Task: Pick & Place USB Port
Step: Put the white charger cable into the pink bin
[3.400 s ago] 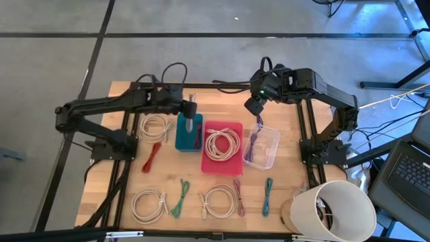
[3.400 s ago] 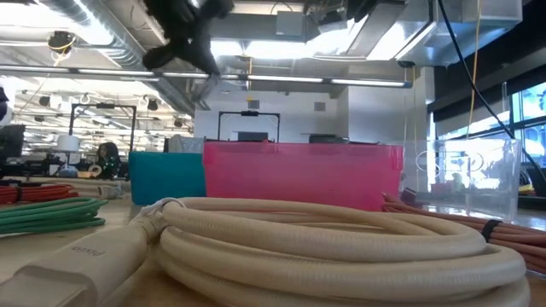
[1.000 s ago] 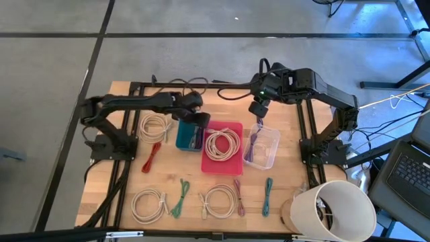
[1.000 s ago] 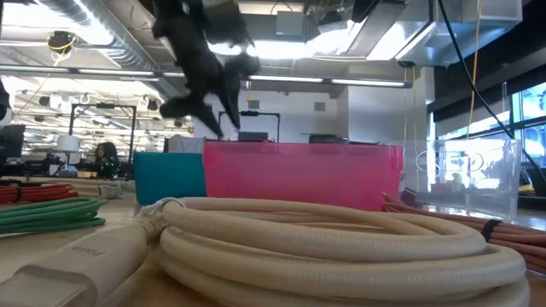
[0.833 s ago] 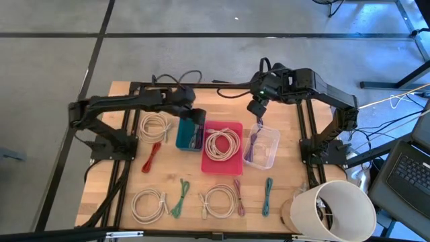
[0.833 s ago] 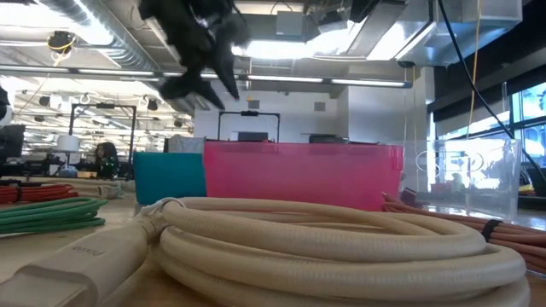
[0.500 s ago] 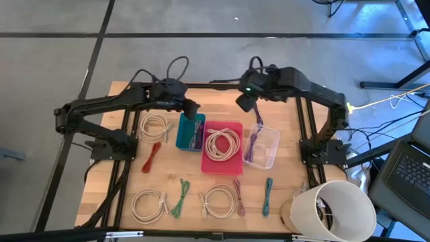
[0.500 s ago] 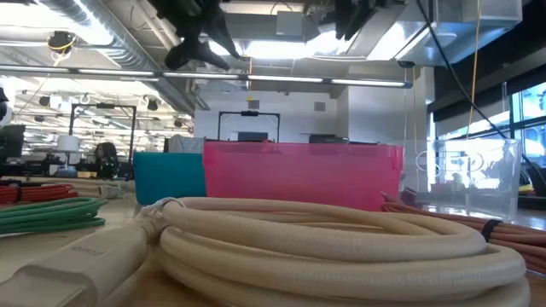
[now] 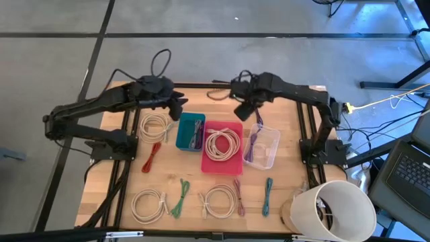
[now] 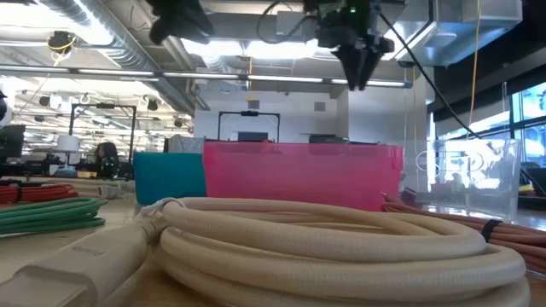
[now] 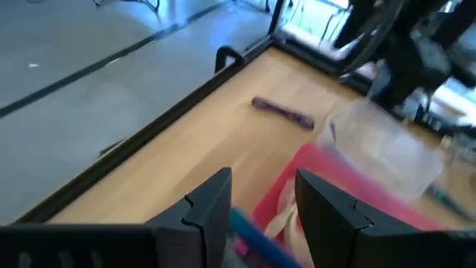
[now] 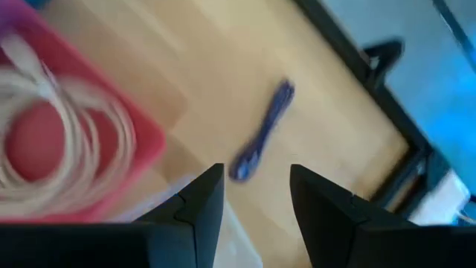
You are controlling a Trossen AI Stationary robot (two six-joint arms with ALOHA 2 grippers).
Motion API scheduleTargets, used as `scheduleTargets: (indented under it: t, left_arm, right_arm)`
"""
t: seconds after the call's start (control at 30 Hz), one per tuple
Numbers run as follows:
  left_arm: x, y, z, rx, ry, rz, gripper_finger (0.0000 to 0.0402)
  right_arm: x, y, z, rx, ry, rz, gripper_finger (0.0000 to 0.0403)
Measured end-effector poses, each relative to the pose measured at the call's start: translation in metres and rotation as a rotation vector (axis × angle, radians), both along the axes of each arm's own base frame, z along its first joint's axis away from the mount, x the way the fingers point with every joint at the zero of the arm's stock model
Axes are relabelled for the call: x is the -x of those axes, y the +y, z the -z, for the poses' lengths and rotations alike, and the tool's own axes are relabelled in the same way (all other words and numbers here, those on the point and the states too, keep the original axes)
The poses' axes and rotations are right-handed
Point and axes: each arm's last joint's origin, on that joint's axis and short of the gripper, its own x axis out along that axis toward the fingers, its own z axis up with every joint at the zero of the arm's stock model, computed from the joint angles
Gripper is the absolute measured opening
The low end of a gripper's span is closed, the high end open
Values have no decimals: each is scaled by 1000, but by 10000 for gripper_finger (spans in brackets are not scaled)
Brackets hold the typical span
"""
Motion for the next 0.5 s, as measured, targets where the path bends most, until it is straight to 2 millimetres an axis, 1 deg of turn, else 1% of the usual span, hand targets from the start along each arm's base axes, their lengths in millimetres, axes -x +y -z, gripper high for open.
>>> scheduleTargets:
  t: [0.1, 0.17, 0.37, 0.5]
  left_arm:
    - [17, -6, 0, -14, 66, 12, 141]
    - [28, -9, 1, -18, 118, 12, 141]
    - [60, -17, 7, -27, 296, -51, 141]
    - [74, -19, 10, -49, 378, -117, 141]
  right_arm:
    - [9, 19, 9, -18, 25, 9, 157]
    - [19, 32, 10, -42, 27, 23, 157]
    - [48, 65, 6, -83, -47, 123, 157]
    - [65, 81, 1, -108, -98, 191, 157]
